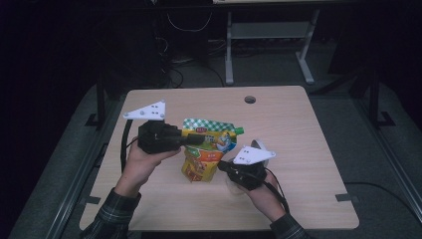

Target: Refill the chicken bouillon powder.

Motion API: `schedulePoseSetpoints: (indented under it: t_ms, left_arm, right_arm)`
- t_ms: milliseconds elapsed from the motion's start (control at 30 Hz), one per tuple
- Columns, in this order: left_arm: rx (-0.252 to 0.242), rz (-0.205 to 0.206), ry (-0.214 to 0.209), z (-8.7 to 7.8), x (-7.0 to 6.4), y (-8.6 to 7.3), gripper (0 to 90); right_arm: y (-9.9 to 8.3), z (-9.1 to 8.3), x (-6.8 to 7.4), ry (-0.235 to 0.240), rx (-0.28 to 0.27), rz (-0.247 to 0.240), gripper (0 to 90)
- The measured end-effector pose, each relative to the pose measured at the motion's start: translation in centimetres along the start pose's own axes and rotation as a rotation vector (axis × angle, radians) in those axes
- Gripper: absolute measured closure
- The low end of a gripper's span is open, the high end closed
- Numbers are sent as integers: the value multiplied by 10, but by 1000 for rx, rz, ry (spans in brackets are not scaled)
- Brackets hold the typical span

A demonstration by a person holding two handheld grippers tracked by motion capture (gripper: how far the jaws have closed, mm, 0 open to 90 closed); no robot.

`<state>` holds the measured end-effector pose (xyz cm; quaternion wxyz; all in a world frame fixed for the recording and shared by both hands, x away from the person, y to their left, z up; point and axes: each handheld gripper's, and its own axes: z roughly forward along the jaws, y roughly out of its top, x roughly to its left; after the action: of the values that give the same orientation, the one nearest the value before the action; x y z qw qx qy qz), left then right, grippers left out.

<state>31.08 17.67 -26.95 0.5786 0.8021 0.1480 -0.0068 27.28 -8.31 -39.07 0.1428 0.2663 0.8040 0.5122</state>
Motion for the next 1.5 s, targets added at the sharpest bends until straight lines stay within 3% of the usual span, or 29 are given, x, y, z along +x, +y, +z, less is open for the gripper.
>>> schedulePoseSetpoints:
  t_ms: [600,867,1000,1300,1500]
  left_arm:
    - [2,24,-7,8,-5,14,900]
    - [14,23,12,13,-4,17,900]
    - [25,26,10,16,-3,18,900]
    - [49,3,13,27,5,17,900]
    - [80,9,15,37,6,19,900]
  right_arm:
    - [3,11,10,32,-4,-40,900]
    - [3,20,19,57,-4,-50,900]
    - [2,25,23,82,-11,-31,900]
    - [-1,34,31,102,-31,-62,900]
    - [-2,37,34,118,-48,-70,900]
